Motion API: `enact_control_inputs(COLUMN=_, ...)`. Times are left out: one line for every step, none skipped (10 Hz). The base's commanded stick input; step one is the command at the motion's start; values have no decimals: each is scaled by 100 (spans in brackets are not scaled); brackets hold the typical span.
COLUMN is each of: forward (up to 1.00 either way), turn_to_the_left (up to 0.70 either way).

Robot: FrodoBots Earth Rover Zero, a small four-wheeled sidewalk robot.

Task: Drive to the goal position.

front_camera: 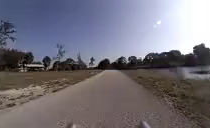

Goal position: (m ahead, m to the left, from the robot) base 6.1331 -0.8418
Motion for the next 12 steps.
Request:
enact_control_inputs(forward=100, turn_to_the_left=3)
enact_control_inputs(forward=100, turn_to_the_left=3)
enact_control_inputs(forward=100, turn_to_the_left=4)
enact_control_inputs(forward=100, turn_to_the_left=23)
enact_control_inputs(forward=100, turn_to_the_left=35)
enact_control_inputs(forward=100, turn_to_the_left=39)
enact_control_inputs(forward=100, turn_to_the_left=12)
enact_control_inputs(forward=100, turn_to_the_left=3)
enact_control_inputs(forward=100, turn_to_the_left=3)
enact_control_inputs(forward=100, turn_to_the_left=3)
enact_control_inputs(forward=100, turn_to_the_left=3)
enact_control_inputs(forward=100, turn_to_the_left=4)
